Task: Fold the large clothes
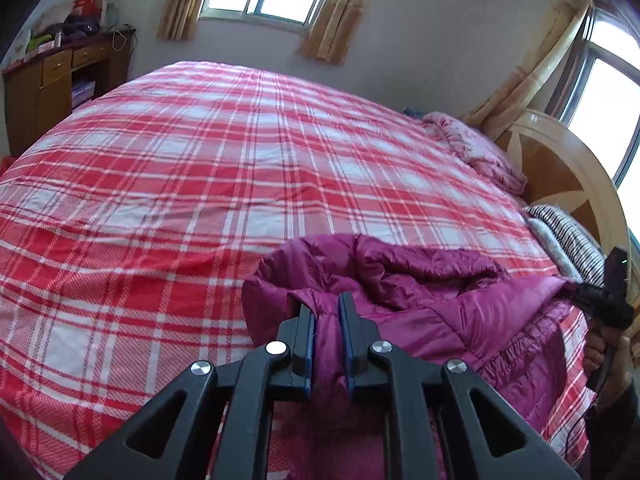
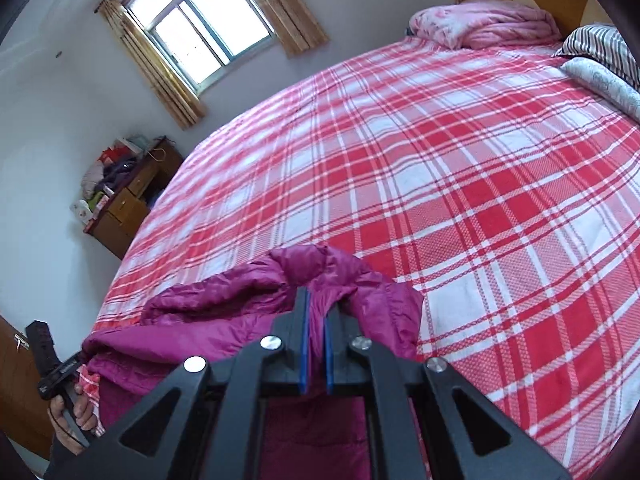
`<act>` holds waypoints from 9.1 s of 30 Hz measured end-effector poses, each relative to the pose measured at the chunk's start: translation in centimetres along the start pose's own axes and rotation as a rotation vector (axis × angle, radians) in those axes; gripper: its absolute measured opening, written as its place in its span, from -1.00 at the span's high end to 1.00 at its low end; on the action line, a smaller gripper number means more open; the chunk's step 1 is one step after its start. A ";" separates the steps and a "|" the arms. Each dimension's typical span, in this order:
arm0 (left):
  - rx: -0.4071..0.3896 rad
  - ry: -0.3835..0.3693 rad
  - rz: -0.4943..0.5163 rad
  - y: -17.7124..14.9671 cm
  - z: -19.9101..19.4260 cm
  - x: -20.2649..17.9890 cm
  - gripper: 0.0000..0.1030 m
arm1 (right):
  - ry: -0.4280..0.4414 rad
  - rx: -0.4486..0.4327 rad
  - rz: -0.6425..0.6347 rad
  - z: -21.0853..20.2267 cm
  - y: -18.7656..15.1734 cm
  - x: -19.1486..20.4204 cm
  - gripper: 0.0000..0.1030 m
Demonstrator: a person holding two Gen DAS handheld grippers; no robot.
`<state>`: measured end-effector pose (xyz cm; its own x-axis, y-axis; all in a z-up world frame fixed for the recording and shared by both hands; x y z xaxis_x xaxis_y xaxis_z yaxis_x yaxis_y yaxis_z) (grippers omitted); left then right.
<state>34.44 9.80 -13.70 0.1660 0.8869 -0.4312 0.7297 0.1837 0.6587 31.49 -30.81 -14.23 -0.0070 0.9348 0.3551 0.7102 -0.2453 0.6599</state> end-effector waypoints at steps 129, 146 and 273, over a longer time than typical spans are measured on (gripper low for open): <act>-0.055 0.447 0.172 -2.5 6.1 -4.5 -0.81 | -0.356 0.107 -0.479 10.7 -8.2 14.3 -0.72; -0.009 0.208 -0.115 -13.1 -1.3 0.0 -0.80 | -0.276 -0.024 -0.369 1.5 -15.3 15.3 -0.79; -0.130 0.117 0.433 -5.5 12.5 -22.4 -0.71 | -0.199 0.088 -0.223 -7.2 -13.0 0.1 0.51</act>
<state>35.00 -16.41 -15.38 0.3557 0.9340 -0.0321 0.5191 -0.1689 0.8379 17.23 -29.38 -18.02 -0.0374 0.9971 0.0656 0.7647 -0.0137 0.6443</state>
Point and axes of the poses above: each gripper's, at about its wrist camera, not at the fingertips, and z roughly the way its jaws point, x to its left, y to its top, the point moved 6 cm from there along z, roughly the way its jaws point, and after that the axes turned 6 degrees about -z, right-handed, at the moved point
